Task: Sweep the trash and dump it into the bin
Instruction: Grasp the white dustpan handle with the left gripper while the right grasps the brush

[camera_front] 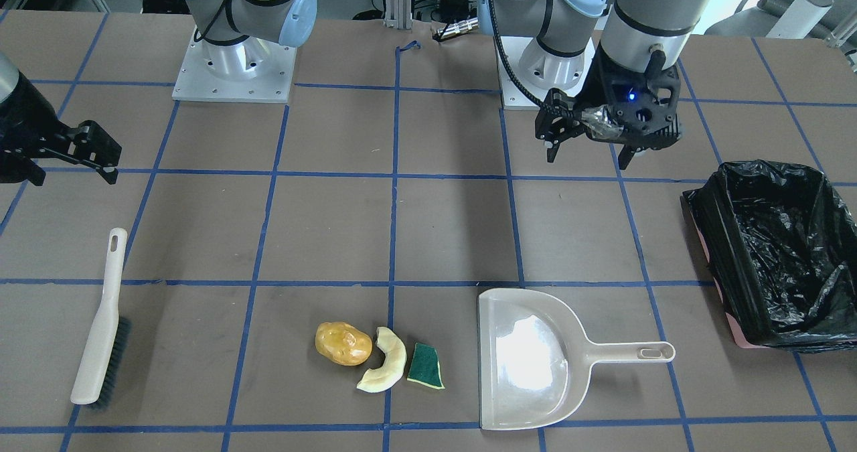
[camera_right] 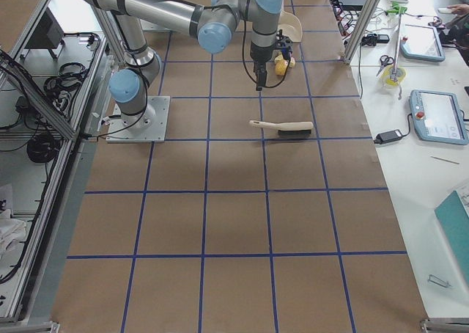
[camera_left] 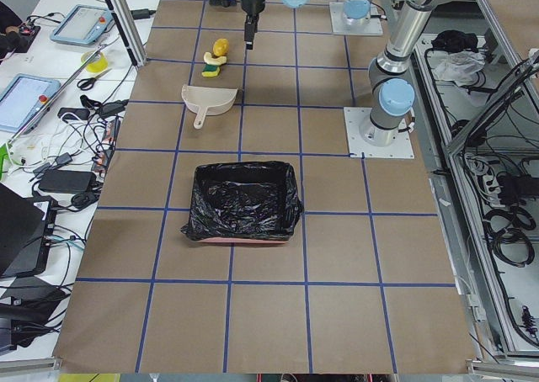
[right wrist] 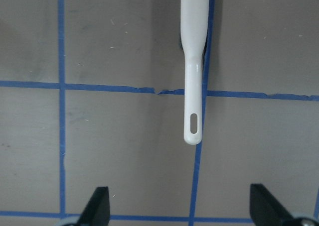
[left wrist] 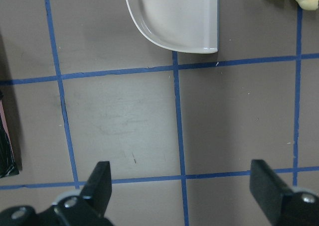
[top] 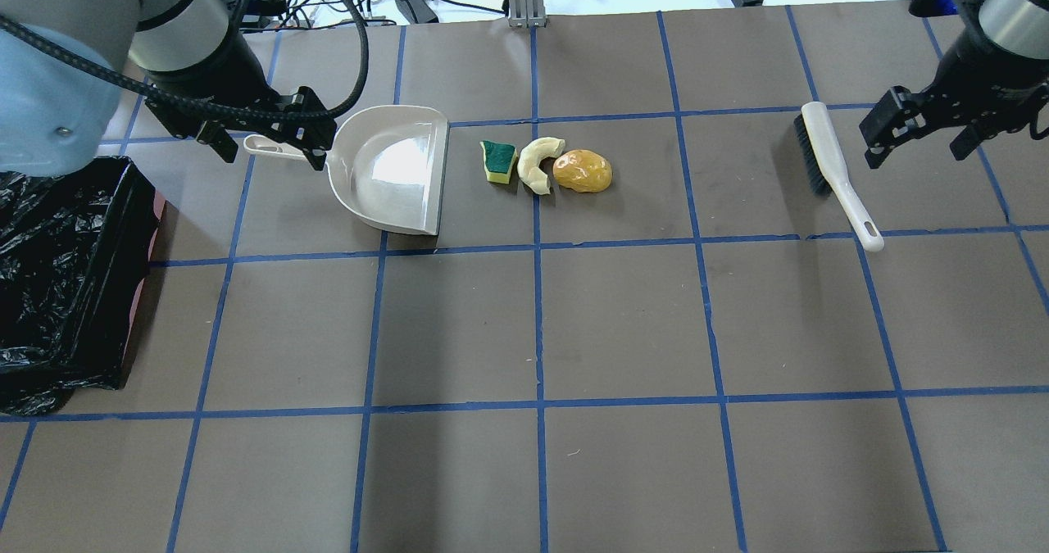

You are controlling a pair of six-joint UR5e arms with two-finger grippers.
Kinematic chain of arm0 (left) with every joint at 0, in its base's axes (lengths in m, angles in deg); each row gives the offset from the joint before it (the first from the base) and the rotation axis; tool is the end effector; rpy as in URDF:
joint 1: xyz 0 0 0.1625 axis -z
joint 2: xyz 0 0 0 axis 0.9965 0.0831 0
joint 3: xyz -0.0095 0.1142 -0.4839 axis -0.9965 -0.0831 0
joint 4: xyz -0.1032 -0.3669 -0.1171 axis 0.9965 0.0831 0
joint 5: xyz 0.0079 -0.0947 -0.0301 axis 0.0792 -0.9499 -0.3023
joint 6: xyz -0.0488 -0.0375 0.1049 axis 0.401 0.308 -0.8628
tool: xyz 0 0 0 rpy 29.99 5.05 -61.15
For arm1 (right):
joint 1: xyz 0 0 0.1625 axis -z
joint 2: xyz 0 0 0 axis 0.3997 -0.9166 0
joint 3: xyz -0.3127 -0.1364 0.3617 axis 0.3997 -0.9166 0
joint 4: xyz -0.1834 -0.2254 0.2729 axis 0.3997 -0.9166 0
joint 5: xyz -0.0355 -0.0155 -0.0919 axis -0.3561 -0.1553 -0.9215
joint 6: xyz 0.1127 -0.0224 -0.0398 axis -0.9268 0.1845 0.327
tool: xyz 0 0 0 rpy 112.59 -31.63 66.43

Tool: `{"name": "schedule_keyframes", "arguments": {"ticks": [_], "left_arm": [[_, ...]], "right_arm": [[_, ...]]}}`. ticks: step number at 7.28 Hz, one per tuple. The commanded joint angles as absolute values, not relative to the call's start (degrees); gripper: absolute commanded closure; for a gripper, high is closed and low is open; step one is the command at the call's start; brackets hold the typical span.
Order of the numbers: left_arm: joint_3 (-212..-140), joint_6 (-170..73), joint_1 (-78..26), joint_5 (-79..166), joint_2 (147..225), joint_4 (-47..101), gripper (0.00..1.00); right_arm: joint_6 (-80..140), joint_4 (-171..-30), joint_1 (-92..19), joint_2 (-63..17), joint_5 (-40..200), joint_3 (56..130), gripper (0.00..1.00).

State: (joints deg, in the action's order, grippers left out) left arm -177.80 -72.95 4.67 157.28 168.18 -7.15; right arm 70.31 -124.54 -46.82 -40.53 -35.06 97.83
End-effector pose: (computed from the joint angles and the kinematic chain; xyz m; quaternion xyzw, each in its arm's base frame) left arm -0.1272 -0.4952 0.5175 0.0824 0.9959 -0.0293 0.0239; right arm -0.0449 -0.5078 0.4679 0.0363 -0.9991 -0.0070 0.0198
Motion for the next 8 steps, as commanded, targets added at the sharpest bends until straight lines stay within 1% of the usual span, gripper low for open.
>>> {"name": "schedule_keyframes", "arguments": {"ticks": [1,2,3,5,6,7,8], "left_arm": [[-182.3,-88.1,1.9,157.0,172.5,-17.7,0.00],[-183.2,-98.3,-0.5,156.7,174.8,-21.4,0.00],[-183.2,-110.1,-1.6,156.7,177.1,-21.8,0.00],[-182.5,-129.1,-1.8,156.7,181.2,-22.0,0.00],[-182.5,-140.0,-2.0,155.9,183.2,-25.7,0.00],[-182.4,-145.0,-3.3,154.5,185.4,-29.9,0.00],[-181.4,-151.1,-3.9,154.5,187.7,-30.8,0.00]], "right_arm": [[73.9,-133.8,-45.6,-36.2,-37.3,102.2,0.00],[73.5,-134.8,-45.6,-34.3,-37.3,102.7,0.00],[73.6,-135.1,-45.6,-31.8,-37.1,102.8,0.00],[75.3,-137.3,-45.6,-28.6,-37.2,102.8,0.00],[75.4,-139.4,-45.6,-26.6,-37.1,102.8,0.00],[75.4,-139.9,-45.6,-25.0,-36.8,102.8,0.00],[75.1,-140.3,-45.6,-24.5,-36.9,102.8,0.00]]}}
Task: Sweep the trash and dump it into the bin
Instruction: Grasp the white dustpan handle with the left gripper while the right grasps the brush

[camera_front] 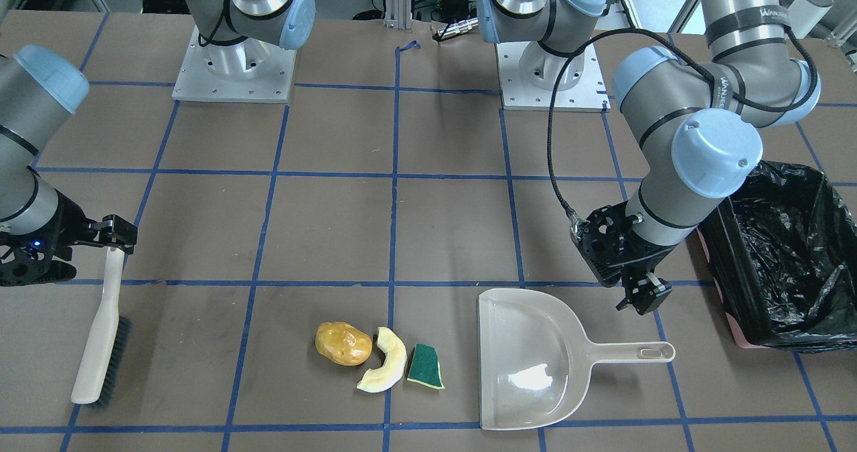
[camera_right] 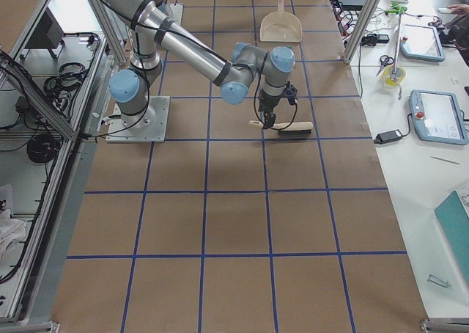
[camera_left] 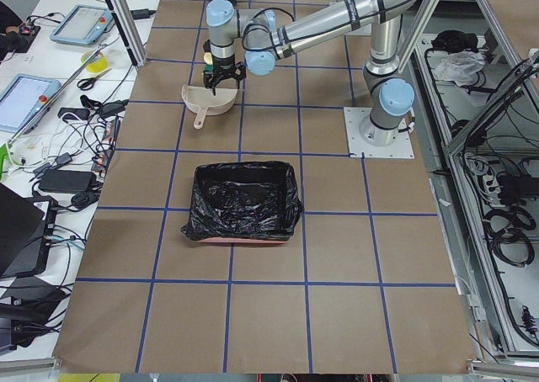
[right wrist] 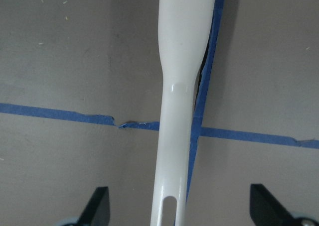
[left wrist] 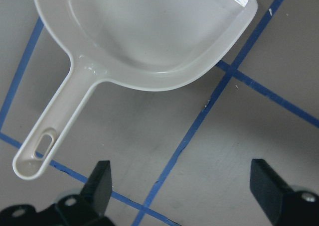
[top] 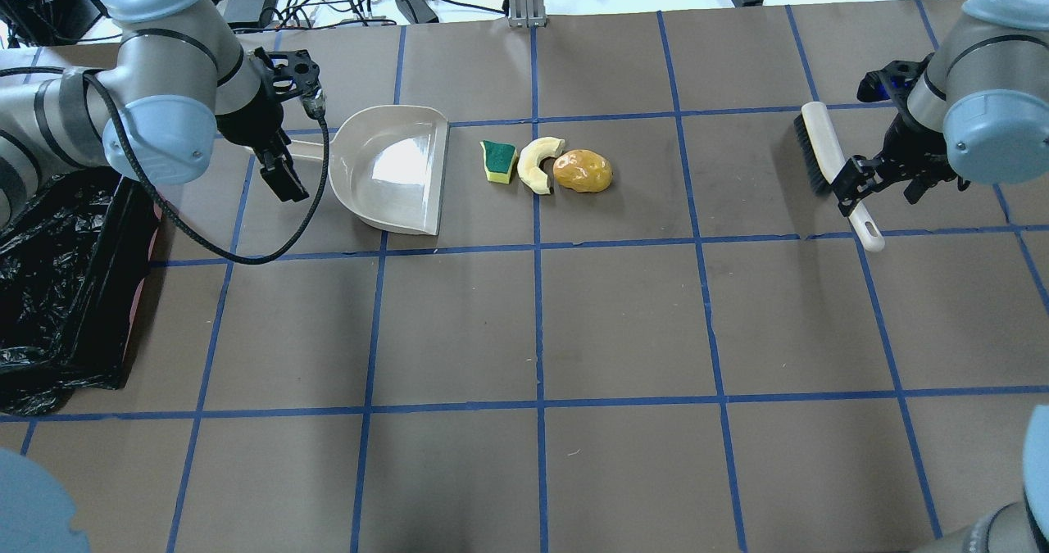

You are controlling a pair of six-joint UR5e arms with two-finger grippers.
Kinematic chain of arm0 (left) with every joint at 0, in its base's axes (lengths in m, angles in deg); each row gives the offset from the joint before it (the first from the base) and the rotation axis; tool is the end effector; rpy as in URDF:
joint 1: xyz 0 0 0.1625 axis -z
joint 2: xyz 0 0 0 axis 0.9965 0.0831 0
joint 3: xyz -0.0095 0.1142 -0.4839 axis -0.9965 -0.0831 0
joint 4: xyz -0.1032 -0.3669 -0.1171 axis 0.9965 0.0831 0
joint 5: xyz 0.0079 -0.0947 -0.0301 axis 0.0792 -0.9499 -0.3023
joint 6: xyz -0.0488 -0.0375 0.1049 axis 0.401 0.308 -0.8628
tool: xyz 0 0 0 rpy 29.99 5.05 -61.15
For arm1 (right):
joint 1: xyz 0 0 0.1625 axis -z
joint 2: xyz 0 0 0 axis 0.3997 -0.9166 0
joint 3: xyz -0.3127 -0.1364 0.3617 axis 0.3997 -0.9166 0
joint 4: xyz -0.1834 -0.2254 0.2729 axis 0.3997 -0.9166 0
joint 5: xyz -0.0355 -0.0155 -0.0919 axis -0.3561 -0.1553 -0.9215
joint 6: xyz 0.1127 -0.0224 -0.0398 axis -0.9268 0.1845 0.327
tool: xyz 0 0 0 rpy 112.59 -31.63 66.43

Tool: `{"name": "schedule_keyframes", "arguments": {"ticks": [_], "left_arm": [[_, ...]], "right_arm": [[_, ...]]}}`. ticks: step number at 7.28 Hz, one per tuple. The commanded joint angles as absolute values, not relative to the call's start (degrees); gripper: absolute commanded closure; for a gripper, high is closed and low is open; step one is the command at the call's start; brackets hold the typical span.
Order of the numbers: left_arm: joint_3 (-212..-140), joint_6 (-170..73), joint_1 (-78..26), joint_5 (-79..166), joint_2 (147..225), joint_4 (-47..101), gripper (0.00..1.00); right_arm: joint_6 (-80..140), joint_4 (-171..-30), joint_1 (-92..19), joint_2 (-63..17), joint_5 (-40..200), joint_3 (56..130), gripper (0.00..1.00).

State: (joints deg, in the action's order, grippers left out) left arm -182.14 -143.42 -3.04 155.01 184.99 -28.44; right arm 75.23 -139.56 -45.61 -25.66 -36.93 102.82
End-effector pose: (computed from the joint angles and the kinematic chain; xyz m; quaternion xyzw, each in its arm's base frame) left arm -0.0497 -0.6159 0.3592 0.5896 0.8071 -0.0223 0.0236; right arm -0.0843 -0.5711 0.3161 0.0701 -0.9960 -0.0531 0.0165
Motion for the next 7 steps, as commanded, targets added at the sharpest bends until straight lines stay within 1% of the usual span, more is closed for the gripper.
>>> {"name": "schedule_keyframes", "arguments": {"ticks": [1,3,6,7], "left_arm": [[-178.9,-155.9,-4.0,154.5,189.5,-30.6,0.00],[-174.9,-162.0,-4.1,155.0,193.4,-29.7,0.00],[-173.6,-163.3,-5.3,155.3,195.6,-29.8,0.00],[-173.4,-163.7,-5.4,155.4,197.1,-29.9,0.00]], "right_arm": [[75.0,-140.4,-45.6,-24.2,-36.8,103.0,0.05],[74.7,-140.2,-45.6,-23.2,-37.0,103.1,0.05],[74.5,-140.0,-45.6,-22.4,-37.3,103.1,0.05],[74.5,-140.0,-45.4,-22.4,-37.3,103.1,0.07]]}}
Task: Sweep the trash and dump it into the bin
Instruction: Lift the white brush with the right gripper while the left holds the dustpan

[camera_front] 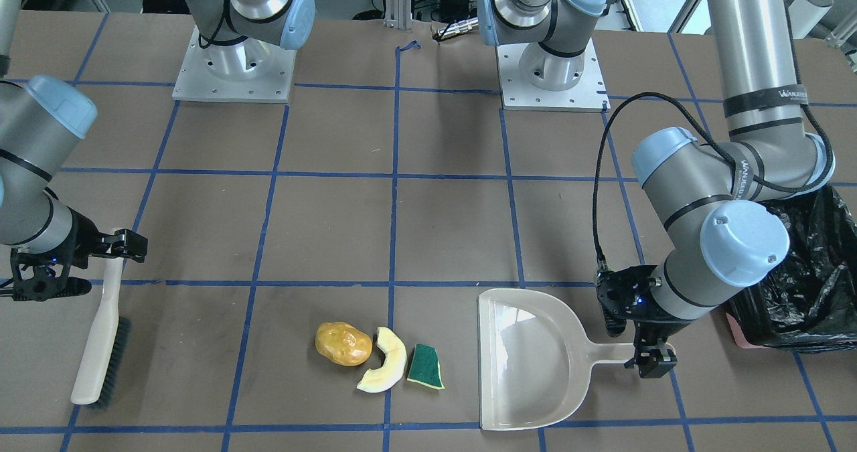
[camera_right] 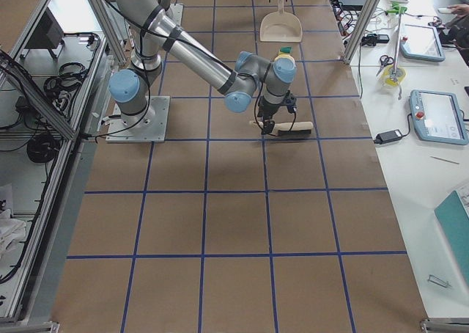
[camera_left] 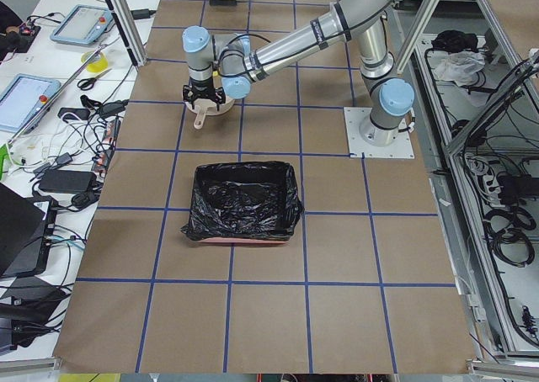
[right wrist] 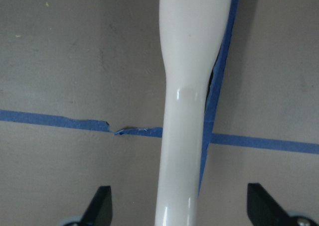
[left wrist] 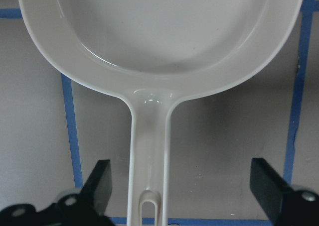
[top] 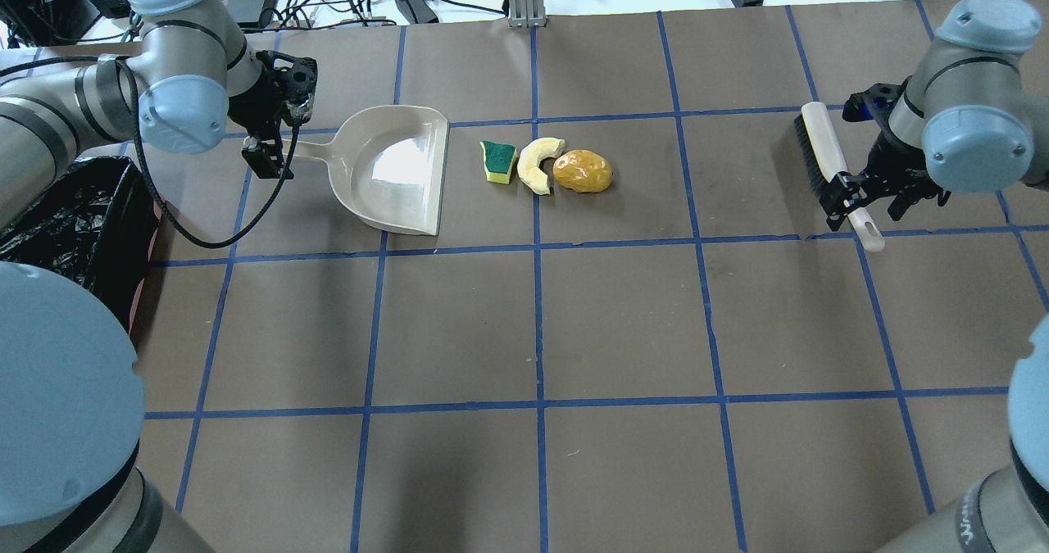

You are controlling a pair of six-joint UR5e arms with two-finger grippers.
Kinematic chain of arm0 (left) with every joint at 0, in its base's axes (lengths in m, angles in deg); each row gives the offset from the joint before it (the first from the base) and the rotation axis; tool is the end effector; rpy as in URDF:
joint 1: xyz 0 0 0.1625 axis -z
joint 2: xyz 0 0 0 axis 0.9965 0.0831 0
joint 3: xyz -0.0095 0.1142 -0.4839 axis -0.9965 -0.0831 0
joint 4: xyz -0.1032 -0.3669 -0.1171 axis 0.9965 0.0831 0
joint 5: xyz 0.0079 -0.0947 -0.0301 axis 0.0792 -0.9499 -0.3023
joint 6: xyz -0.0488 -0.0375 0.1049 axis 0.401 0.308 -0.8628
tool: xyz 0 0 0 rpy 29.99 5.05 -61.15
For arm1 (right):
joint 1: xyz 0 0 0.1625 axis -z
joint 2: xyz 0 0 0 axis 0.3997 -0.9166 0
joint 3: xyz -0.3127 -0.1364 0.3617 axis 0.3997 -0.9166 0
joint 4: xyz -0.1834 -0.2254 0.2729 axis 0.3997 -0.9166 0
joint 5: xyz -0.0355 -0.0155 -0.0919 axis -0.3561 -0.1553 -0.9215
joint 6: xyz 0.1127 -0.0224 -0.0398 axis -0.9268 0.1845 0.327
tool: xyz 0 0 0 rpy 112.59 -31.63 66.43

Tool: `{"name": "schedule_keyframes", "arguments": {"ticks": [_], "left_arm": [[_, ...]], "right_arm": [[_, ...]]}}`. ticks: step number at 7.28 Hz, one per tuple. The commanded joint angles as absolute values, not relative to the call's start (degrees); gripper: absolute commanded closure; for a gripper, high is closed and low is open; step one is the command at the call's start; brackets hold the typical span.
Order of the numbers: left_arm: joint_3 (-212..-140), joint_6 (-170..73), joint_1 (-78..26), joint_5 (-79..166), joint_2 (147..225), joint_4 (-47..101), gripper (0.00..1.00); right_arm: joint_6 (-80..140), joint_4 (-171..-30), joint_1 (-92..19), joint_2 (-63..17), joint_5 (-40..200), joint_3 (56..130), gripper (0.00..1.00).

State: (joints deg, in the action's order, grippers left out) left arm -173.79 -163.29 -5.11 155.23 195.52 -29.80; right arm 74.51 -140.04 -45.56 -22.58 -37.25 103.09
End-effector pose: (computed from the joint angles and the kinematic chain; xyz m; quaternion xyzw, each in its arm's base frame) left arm -0.0140 -0.6917 0.3084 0.7074 0.7063 -0.0117 0.0226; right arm -0.0879 -0.5772 0.2844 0.0644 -0.9949 -0.0769 0.0089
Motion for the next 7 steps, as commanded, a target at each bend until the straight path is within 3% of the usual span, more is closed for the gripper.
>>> {"name": "schedule_keyframes", "arguments": {"ticks": [1,3,4,5,6,7], "left_arm": [[-173.3,-163.7,-5.4,155.3,198.0,-30.1,0.00],[-173.3,-163.5,-5.4,154.7,198.8,-30.3,0.00],[-173.1,-163.8,-5.4,154.6,198.8,-30.5,0.17],[-172.9,-163.8,-5.4,154.6,198.8,-30.5,0.48],[-172.8,-164.1,-5.5,154.7,198.8,-30.6,0.73],[-172.7,-164.1,-5.5,155.1,198.7,-30.6,0.87]], "right_arm": [[73.9,-140.0,-45.0,-22.3,-37.3,103.2,0.18],[73.6,-140.0,-44.8,-22.1,-37.1,103.2,0.26],[73.6,-140.0,-44.8,-22.1,-36.8,103.1,0.27],[73.6,-139.9,-44.8,-22.1,-36.6,103.1,0.27],[73.6,-139.9,-44.8,-22.1,-36.4,103.0,0.27],[73.7,-140.1,-44.8,-22.1,-36.4,103.0,0.32]]}}
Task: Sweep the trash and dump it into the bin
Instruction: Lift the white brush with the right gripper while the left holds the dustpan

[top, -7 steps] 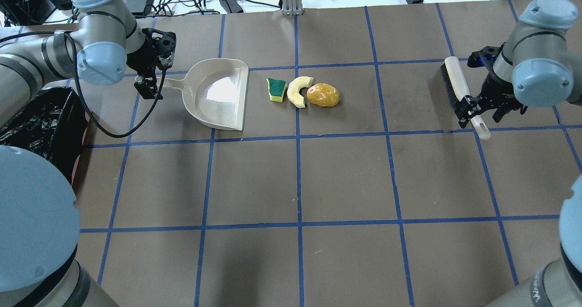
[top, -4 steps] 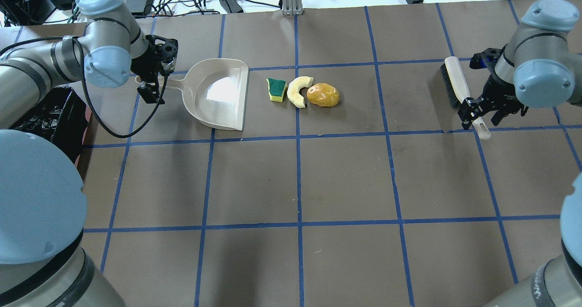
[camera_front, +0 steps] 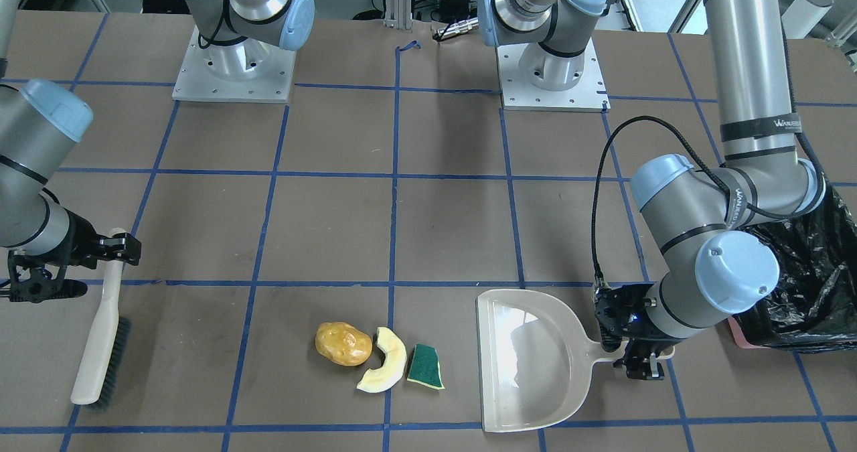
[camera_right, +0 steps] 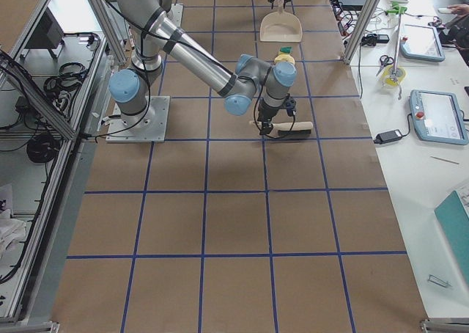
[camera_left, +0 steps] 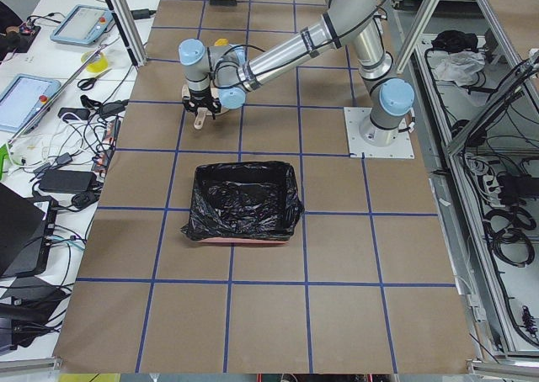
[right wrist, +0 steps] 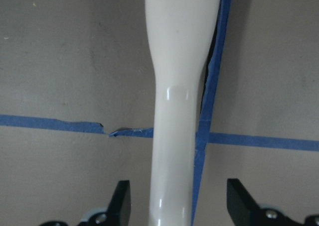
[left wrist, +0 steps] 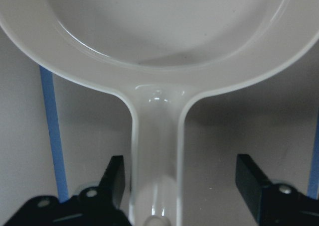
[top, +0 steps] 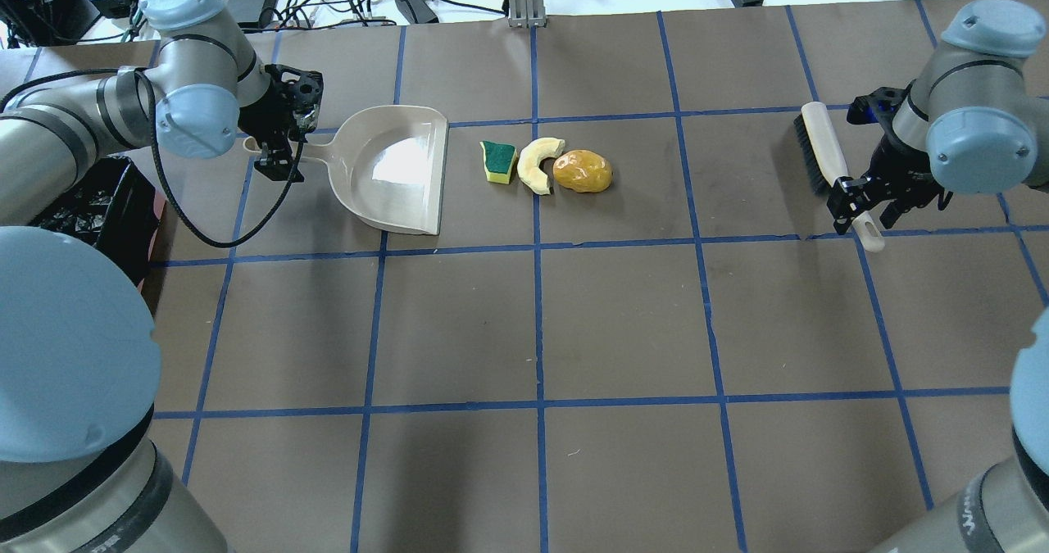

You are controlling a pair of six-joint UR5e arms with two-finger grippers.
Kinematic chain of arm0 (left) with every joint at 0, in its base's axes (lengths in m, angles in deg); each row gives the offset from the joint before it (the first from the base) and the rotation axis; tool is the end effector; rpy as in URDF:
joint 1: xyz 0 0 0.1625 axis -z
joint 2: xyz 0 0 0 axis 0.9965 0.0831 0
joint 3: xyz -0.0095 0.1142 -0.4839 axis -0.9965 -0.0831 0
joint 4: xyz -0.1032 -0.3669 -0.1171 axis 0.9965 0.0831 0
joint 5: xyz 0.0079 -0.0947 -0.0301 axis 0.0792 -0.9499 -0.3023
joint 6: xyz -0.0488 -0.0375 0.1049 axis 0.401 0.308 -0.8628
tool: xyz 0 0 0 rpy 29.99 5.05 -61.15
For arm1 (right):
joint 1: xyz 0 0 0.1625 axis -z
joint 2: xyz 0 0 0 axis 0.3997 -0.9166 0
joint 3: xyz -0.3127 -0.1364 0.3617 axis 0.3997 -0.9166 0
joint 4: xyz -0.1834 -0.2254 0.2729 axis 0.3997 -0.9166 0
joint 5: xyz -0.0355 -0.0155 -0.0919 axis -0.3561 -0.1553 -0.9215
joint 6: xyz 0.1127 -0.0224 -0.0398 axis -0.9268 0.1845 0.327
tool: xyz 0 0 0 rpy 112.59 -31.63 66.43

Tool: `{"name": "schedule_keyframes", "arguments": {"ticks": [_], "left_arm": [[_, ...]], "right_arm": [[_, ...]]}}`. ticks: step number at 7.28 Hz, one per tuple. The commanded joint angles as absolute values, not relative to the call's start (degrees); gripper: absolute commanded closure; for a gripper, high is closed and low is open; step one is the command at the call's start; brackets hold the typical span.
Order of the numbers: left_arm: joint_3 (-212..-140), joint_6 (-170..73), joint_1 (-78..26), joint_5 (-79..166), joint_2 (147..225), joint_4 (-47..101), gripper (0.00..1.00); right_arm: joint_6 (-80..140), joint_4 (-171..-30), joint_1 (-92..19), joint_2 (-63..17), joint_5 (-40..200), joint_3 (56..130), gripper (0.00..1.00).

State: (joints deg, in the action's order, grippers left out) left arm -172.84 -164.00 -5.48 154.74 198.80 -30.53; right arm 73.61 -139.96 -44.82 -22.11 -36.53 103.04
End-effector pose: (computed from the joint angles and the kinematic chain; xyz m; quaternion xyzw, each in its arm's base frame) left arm -0.0081 -0.7056 0.2776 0.7098 0.7043 -0.0071 0.0088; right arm -0.0944 -0.5776 0.2799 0.0499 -0.9957 -0.0783 0.0015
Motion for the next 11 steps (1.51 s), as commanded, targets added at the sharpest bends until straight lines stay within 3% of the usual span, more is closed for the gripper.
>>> {"name": "schedule_keyframes", "arguments": {"ticks": [1,2,5,8,9,11], "left_arm": [[-172.7,-164.1,-5.5,155.1,198.7,-30.6,0.96],[-172.7,-164.0,-5.4,155.2,198.6,-30.6,0.96],[-172.8,-164.1,-5.1,155.5,198.8,-30.4,0.97],[-172.6,-164.1,-4.7,155.6,198.8,-29.9,0.97],[-171.8,-164.1,-4.6,155.8,199.0,-29.4,0.97],[-170.3,-164.0,-3.5,159.5,199.1,-27.9,0.97]], "right_arm": [[73.7,-139.9,-44.8,-22.1,-36.4,103.0,0.33],[73.6,-139.8,-44.8,-22.1,-36.4,103.0,0.40],[73.6,-139.7,-44.8,-22.1,-36.3,103.0,0.41],[73.8,-140.1,-44.8,-22.1,-36.3,102.9,0.79],[73.8,-139.7,-44.8,-22.1,-36.3,102.7,1.00],[73.8,-139.6,-45.0,-22.3,-36.3,102.4,1.00]]}}
